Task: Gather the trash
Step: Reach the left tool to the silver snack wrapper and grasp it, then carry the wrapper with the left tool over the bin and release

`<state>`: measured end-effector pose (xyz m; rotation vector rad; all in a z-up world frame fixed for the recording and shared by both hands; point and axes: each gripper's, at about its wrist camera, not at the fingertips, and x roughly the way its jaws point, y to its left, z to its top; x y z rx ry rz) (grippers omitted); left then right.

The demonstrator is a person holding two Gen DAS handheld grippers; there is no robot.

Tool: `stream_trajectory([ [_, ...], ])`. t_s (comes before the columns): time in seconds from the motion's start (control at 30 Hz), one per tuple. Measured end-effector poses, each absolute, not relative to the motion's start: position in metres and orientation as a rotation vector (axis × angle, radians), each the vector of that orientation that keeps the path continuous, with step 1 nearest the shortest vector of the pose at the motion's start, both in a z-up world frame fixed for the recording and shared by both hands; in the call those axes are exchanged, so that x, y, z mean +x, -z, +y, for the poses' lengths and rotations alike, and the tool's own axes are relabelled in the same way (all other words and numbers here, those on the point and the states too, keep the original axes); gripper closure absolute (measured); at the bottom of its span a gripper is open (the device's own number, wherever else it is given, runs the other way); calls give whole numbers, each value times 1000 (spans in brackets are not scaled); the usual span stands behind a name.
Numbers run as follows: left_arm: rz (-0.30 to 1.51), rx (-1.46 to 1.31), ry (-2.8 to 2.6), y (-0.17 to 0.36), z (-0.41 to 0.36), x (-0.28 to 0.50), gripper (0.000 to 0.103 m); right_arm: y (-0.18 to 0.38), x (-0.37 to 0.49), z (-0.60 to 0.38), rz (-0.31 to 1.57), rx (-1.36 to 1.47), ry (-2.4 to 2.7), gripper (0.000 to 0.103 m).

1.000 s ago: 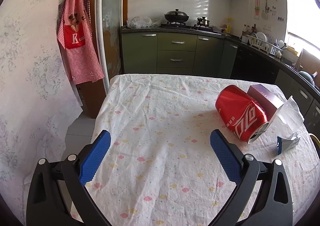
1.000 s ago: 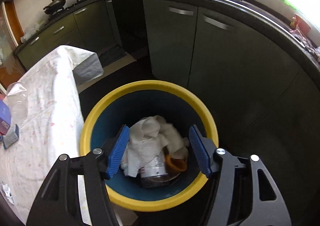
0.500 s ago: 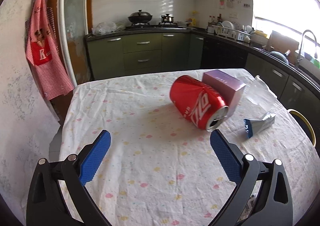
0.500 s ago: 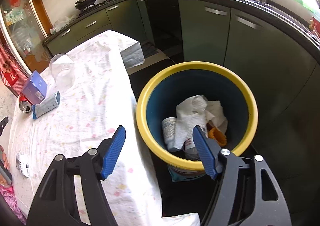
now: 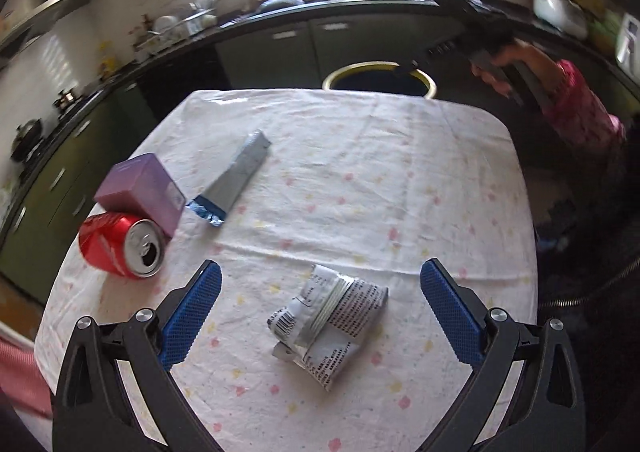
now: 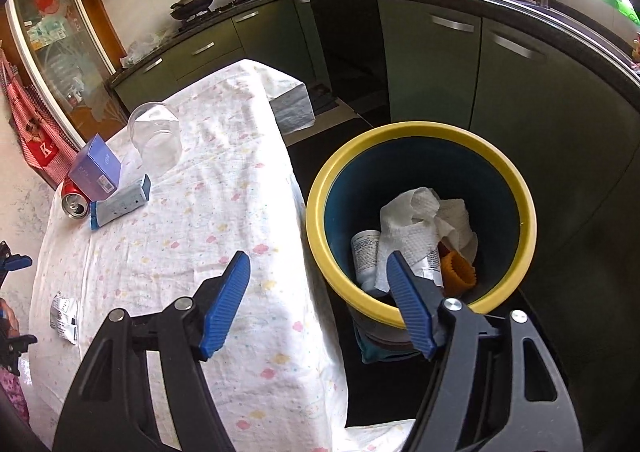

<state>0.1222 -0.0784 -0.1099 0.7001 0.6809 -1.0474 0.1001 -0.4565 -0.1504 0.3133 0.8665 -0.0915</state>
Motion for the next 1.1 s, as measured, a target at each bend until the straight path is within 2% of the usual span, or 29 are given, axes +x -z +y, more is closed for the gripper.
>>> stream_trajectory([
  [0.13, 753, 806, 1094, 129, -93, 134, 5, 151, 100, -455, 870, 325, 75, 36],
  [0.33, 845, 805, 1140, 149, -94, 149, 5, 150, 100, -456, 875, 326, 69, 36],
  [0.5, 909, 786, 1173, 153, -89, 152, 20, 152, 102, -457, 882, 337, 65, 35],
  [0.63, 942, 765, 1172, 152, -84, 151, 27, 157, 105, -454, 897, 337, 52, 35],
  [0.73, 960, 739, 1167, 149, -79, 151, 38, 159, 106, -452, 903, 339, 41, 35],
  [0.8, 976, 712, 1158, 147, -76, 151, 50, 161, 106, -452, 906, 340, 38, 35],
  [1.1, 990, 699, 1089, 140, -91, 142, 50, 165, 101, -464, 898, 373, 38, 35],
])
